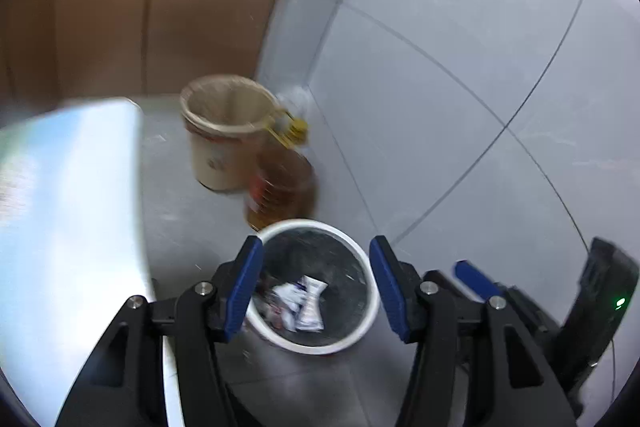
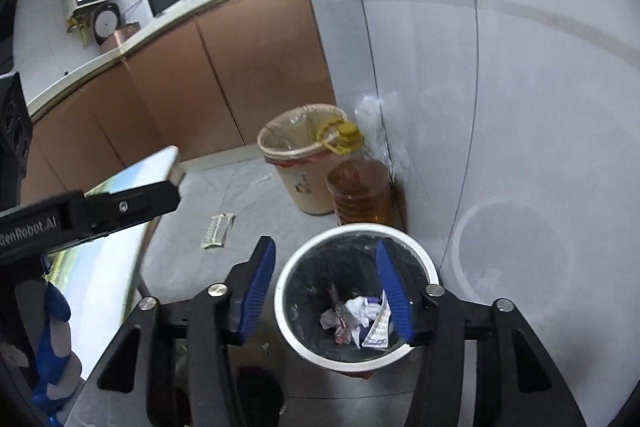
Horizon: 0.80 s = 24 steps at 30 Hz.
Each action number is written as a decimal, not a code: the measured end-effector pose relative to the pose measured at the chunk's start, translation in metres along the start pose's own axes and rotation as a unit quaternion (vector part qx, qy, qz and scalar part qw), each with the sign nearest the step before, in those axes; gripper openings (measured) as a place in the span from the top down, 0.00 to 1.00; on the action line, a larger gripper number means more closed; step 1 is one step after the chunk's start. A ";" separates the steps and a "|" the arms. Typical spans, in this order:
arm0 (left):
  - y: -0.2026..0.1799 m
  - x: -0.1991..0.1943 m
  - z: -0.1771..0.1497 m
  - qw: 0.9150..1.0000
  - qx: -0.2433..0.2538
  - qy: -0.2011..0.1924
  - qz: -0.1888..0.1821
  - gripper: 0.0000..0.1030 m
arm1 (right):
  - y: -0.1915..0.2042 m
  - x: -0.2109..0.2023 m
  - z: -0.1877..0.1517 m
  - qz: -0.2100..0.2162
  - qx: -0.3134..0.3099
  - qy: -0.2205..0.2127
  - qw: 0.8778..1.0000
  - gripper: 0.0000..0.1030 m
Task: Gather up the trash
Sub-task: 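Move both tools back over the table toward the wrappers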
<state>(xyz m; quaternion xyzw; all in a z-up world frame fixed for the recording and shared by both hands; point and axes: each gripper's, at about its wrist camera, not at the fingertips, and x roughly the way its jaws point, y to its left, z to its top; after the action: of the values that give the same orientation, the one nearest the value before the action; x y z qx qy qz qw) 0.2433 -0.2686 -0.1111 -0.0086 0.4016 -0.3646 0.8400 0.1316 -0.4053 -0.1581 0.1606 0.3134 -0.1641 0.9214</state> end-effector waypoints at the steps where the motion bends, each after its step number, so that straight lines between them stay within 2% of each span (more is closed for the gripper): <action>1: 0.001 -0.010 -0.001 1.000 0.003 -0.011 0.009 0.48 | 0.006 -0.008 0.002 0.001 -0.006 -0.007 1.000 0.46; 3: 0.001 -0.035 -0.005 0.999 0.009 -0.040 0.035 0.48 | 0.020 -0.025 0.005 0.003 -0.017 -0.022 1.000 0.31; 7: 0.006 -0.087 -0.017 0.990 0.015 -0.102 0.091 0.48 | 0.050 -0.059 0.011 0.012 -0.041 -0.052 0.998 0.25; 9: 0.010 -0.116 -0.025 0.983 0.013 -0.135 0.122 0.48 | 0.068 -0.076 0.013 0.020 -0.056 -0.067 0.996 0.13; 11: 0.014 -0.138 -0.031 0.977 0.014 -0.156 0.145 0.48 | 0.085 -0.091 0.013 0.030 -0.067 -0.080 0.994 0.09; 17: 0.030 -0.202 -0.054 0.960 0.008 -0.197 0.200 0.47 | 0.128 -0.128 0.010 0.054 -0.096 -0.104 0.988 0.07; 21: 0.042 -0.243 -0.071 0.948 -0.004 -0.220 0.231 0.32 | 0.151 -0.146 0.003 0.065 -0.112 -0.118 0.984 0.07; 24: 0.050 -0.264 -0.083 0.943 -0.015 -0.228 0.241 0.30 | 0.164 -0.157 -0.001 0.075 -0.123 -0.128 0.981 0.06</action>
<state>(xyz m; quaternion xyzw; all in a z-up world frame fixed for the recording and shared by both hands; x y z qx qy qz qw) 0.1084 -0.0448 -0.0060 -0.0069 0.1949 -0.1332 0.9717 0.0793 -0.2260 -0.0283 0.0464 0.1983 -0.0743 0.9762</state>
